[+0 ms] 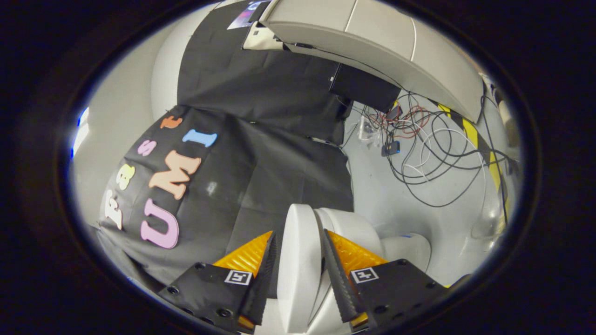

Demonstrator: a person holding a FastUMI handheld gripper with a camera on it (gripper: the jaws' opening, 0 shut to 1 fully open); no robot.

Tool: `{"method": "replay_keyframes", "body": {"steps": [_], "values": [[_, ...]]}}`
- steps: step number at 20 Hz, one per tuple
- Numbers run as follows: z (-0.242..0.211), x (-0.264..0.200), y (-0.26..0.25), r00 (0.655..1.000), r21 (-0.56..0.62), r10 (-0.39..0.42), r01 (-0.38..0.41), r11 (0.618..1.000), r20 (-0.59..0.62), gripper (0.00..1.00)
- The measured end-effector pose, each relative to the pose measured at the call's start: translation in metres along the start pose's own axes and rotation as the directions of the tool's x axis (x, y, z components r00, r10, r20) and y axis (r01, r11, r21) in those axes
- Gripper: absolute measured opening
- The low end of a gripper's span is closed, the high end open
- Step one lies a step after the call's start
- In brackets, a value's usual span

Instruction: Open the toilet lid.

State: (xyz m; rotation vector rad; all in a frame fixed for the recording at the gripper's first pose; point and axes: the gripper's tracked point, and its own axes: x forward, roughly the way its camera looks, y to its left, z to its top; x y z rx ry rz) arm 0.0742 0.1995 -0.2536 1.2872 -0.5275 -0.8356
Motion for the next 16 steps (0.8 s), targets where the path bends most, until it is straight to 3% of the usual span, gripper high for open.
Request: {"method": "replay_keyframes", "body": {"steps": [3,11,16], "values": [[0.009,0.003,0.004,0.998,0.024,0.026,-0.027,0.999,0.052,0.66],[-0.013,-0.003,-0.010,0.999,-0.020,-0.035,0.034,0.999,-0.020,0.81],[-0.016,0.000,-0.020,0.998,0.027,-0.066,0.066,0.997,-0.021,0.82]]}}
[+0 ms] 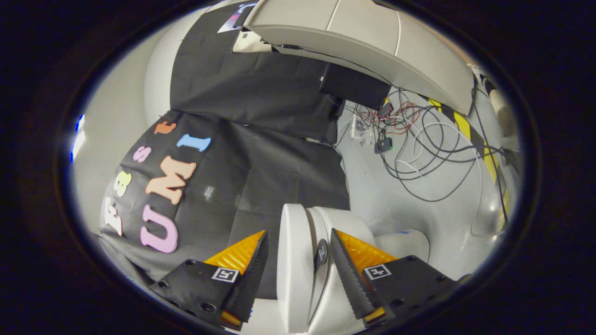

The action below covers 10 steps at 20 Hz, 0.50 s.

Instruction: Open the toilet lid.

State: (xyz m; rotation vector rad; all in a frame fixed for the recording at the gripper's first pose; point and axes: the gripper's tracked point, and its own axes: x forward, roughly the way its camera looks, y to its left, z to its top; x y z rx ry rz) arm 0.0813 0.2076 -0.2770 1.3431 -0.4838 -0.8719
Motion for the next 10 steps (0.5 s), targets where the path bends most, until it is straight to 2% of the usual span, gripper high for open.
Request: {"method": "replay_keyframes", "body": {"steps": [6,10], "values": [[-0.017,0.011,-0.014,0.999,0.035,-0.035,0.036,0.999,-0.035,0.82],[-0.047,0.023,-0.015,0.992,0.014,-0.039,0.041,0.999,-0.124,0.82]]}}
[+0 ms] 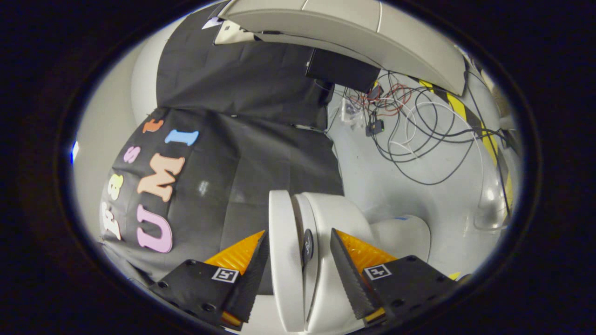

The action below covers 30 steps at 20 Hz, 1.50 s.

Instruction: Open the toilet lid.

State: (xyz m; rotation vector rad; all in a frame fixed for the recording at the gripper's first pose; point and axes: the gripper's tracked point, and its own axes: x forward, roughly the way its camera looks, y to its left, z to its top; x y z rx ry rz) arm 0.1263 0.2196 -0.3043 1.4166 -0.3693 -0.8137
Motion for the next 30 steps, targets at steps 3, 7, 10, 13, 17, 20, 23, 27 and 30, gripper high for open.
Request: {"method": "replay_keyframes", "body": {"steps": [3,7,10,13,17,20,23,27,30], "values": [[-0.010,0.006,0.003,0.999,0.002,0.008,-0.008,1.000,-0.048,0.75],[-0.015,0.012,0.001,0.998,0.000,0.001,-0.001,1.000,-0.067,0.63],[-0.021,0.011,-0.001,0.995,0.021,-0.009,0.011,1.000,-0.099,0.34],[-0.019,0.006,-0.015,0.991,-0.016,-0.070,0.069,0.998,-0.114,0.34],[-0.020,0.003,-0.014,0.993,-0.004,-0.034,0.034,0.999,-0.113,0.02],[-0.026,0.005,-0.007,0.990,-0.100,-0.058,0.045,0.994,-0.131,0.02],[-0.021,0.002,0.000,0.990,-0.150,-0.049,0.029,0.988,-0.135,0.01],[-0.022,-0.002,0.027,0.993,-0.219,0.011,-0.037,0.975,-0.119,0.01],[-0.021,-0.008,0.045,0.991,-0.334,0.012,-0.057,0.941,-0.136,0.01]]}}
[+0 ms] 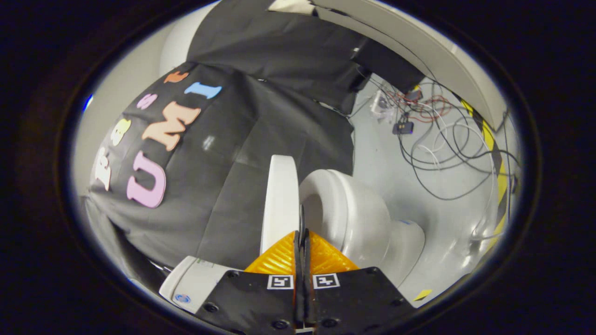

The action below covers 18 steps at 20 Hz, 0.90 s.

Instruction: Open the toilet lid.

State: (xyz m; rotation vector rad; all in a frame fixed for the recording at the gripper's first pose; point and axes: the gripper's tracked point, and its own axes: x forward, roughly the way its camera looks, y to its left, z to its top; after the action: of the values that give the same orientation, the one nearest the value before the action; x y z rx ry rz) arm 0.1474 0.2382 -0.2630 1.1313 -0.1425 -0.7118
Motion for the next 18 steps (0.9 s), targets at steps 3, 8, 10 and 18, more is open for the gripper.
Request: {"method": "replay_keyframes", "body": {"steps": [3,8,10,18], "values": [[0.008,-0.005,0.017,1.000,-0.072,-0.007,0.007,0.997,-0.004,0.01],[0.014,-0.014,0.062,1.000,-0.145,-0.006,0.008,0.989,0.016,0.01],[0.011,-0.017,0.083,1.000,-0.215,0.001,0.000,0.977,0.002,0.01],[0.002,-0.035,0.128,0.992,-0.504,-0.073,0.013,0.864,-0.101,0.01]]}}
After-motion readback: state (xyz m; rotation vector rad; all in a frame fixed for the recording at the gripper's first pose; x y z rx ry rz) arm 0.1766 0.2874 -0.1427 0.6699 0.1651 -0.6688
